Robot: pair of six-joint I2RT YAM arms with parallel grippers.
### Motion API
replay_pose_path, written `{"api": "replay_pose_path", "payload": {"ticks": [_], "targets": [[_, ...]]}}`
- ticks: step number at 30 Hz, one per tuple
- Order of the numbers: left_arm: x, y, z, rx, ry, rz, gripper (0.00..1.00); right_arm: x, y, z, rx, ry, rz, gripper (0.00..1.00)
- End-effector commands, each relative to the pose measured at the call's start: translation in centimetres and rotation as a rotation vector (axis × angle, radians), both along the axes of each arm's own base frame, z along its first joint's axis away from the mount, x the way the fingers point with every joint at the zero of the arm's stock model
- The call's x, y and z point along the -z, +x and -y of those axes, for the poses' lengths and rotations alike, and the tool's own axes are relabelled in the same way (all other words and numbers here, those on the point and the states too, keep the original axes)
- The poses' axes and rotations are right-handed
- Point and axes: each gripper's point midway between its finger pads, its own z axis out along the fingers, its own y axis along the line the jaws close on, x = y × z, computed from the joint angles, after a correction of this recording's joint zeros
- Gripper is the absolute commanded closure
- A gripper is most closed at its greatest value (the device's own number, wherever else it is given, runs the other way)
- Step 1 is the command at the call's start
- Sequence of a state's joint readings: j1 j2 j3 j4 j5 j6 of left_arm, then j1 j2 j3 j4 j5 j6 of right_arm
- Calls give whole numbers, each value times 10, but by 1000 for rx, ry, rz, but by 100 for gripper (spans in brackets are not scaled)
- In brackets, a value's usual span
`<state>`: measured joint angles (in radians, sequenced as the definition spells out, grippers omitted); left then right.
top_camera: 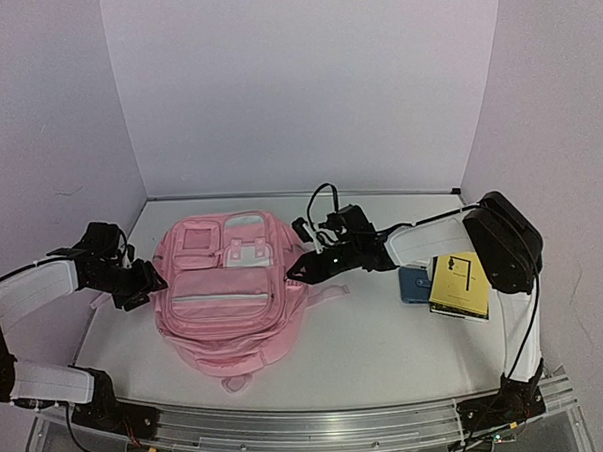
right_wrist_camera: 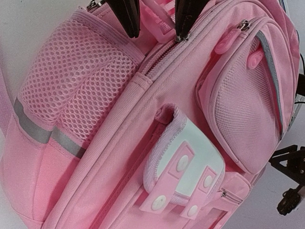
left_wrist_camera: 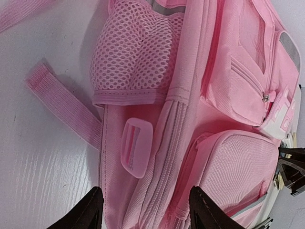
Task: Pack the student bag
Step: Unzip the student bag at the center of the board.
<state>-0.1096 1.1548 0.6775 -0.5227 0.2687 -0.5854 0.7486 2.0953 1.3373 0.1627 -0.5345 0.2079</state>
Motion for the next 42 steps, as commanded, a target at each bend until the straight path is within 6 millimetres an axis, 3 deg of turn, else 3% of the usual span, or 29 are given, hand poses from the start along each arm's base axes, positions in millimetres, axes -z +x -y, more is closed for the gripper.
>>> {"api": "replay_pose_path", "payload": {"ticks": [1, 8, 13, 22, 34, 39, 42], "targets": [[1, 10, -1, -16, -15, 29, 39, -7, -5, -11, -57, 33, 6, 75], [10, 14, 0, -19, -27, 15, 47, -6, -9, -11, -66, 31, 2, 79], [13, 16, 1, -20, -36, 16, 50, -1, -12, -11, -60, 15, 3, 74], [19, 16, 0, -18, -27, 2, 57, 16, -14, -10, -21, -56, 39, 74], [15, 21, 4, -7, -46, 22, 87, 31, -16, 1, 47, -166, 110, 87], [14, 22, 4, -10, -50, 27, 99, 32, -24, 3, 44, -181, 118, 100], [12, 23, 4, -14, -52, 35, 100, 25, -31, 3, 44, -175, 122, 100]]}}
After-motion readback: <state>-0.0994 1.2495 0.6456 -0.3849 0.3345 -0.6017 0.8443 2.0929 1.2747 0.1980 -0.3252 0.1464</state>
